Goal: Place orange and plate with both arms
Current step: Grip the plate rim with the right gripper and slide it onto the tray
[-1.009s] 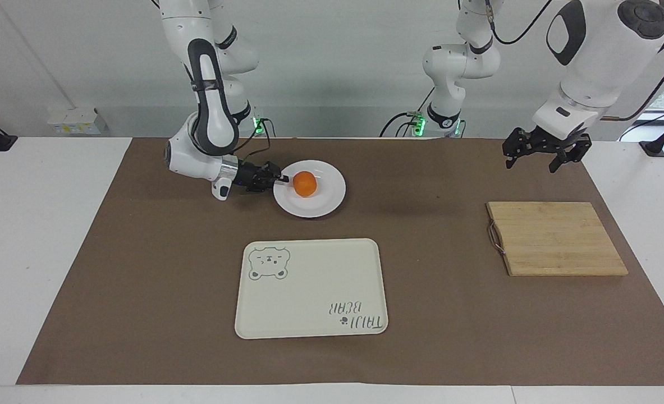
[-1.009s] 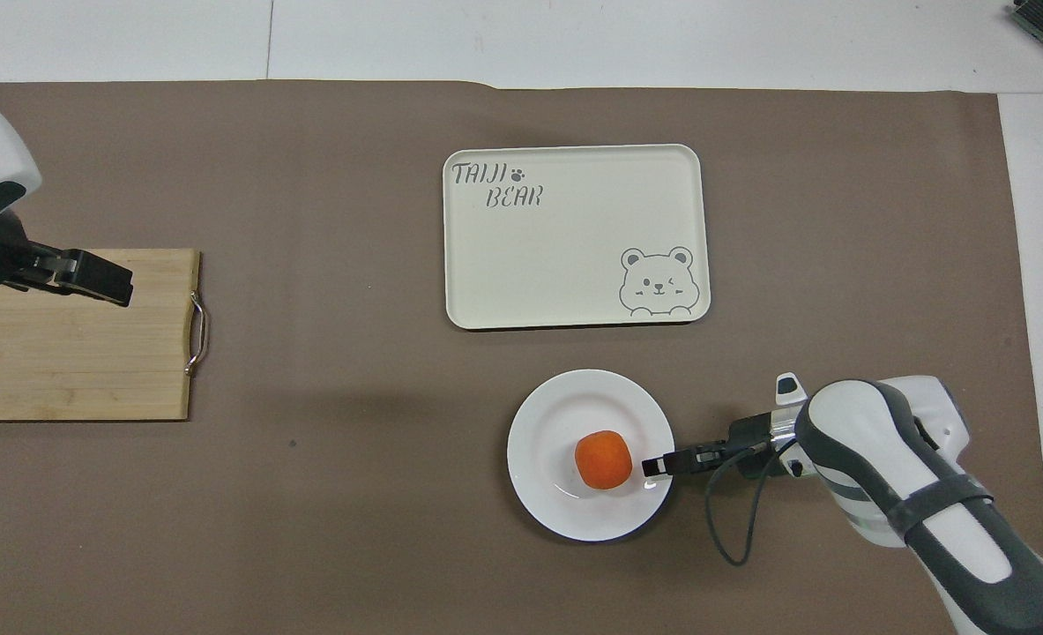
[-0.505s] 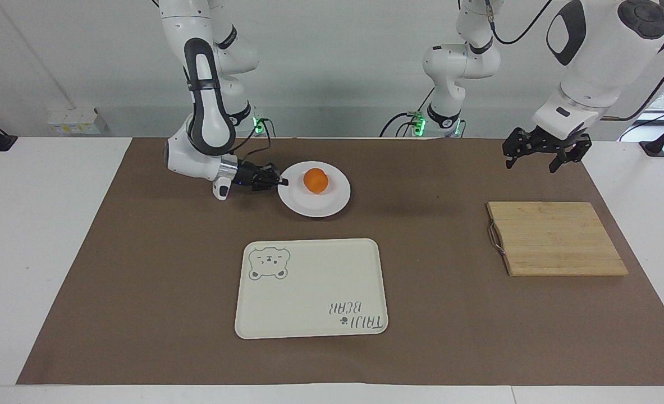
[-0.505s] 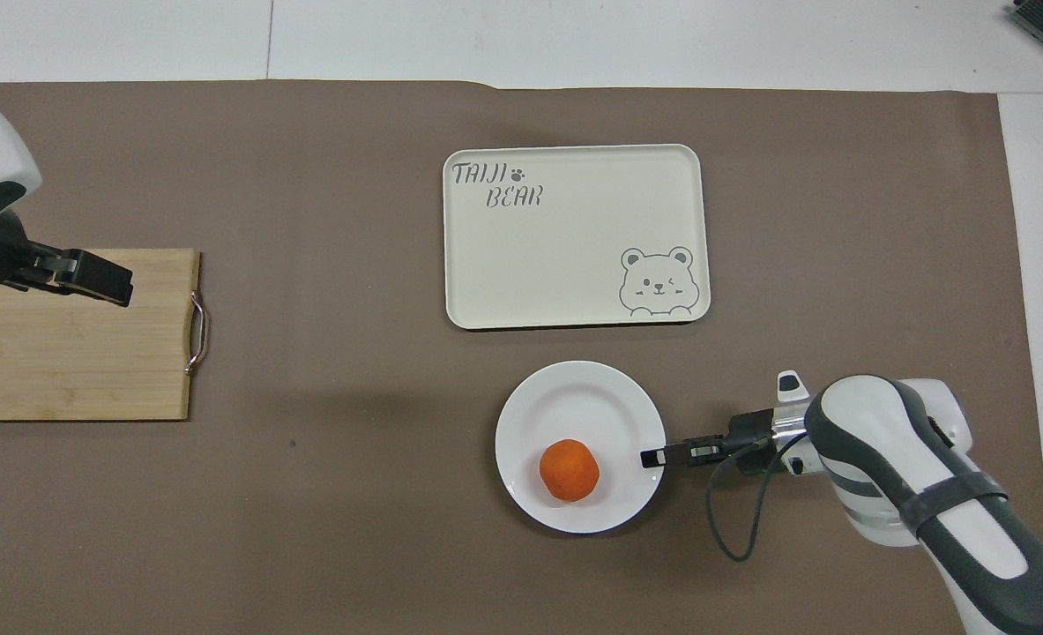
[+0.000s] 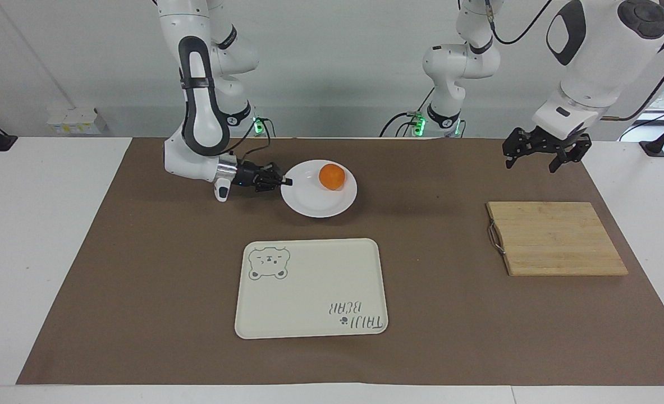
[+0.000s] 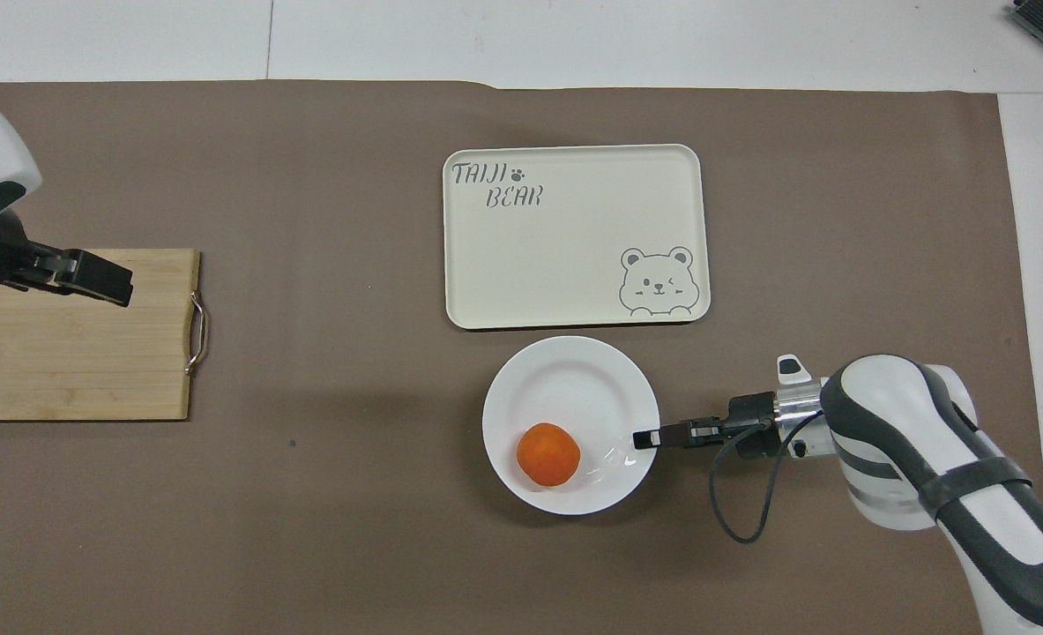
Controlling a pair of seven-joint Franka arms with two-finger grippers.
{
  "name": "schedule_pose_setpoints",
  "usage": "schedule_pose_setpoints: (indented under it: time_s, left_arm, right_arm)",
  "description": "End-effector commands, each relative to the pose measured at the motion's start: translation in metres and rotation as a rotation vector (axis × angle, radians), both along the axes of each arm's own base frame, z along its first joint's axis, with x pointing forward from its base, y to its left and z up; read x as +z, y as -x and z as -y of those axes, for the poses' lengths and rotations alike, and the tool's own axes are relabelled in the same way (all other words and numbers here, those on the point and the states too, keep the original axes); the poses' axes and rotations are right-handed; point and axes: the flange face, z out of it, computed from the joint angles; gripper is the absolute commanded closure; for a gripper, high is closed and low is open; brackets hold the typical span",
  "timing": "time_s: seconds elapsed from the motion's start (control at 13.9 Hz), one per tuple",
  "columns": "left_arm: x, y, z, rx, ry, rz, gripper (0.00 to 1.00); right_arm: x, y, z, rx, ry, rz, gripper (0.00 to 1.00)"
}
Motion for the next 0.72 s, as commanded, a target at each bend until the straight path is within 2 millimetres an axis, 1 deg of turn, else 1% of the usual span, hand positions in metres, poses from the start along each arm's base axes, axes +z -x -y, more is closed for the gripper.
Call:
schedule_pose_setpoints:
  time_s: [0.0,0.07,0.14,0.22,0.36,0.5,0.65]
  left_arm:
    - [0.003,0.0,-0.003,-0.003,-0.012,-0.004,0.0]
    - [0.003,0.0,-0.003,-0.003,-0.012,-0.004,0.0]
    - [0.003,0.0,-0.003,-0.003,-0.012,-0.004,0.0]
    - [0.003,0.0,-0.003,-0.003,-0.012,-0.004,0.0]
    - [0.003,0.0,-0.003,-0.003,-0.012,-0.004,0.0]
    - [0.003,0.0,-0.003,-0.003,-0.012,-0.004,0.0]
    - [0.003,0.0,-0.003,-0.003,-0.012,-0.004,0.0]
  right_arm:
    - [0.012,-0.038,0.004,-0.05,-0.047,-0.036,1.0]
    - [0.016,-0.052,0.005,-0.055,-0.05,-0.046,1.0]
    - [0.02,-0.062,0.01,-0.063,-0.049,-0.052,1.0]
    - [0.023,-0.071,0.016,-0.077,-0.049,-0.063,1.0]
    - [0.03,-0.09,0.019,-0.09,-0.045,-0.072,1.0]
    - [0.035,-0.106,0.02,-0.098,-0.04,-0.075,1.0]
    - [0.049,-0.128,0.018,-0.113,-0.033,-0.065,1.0]
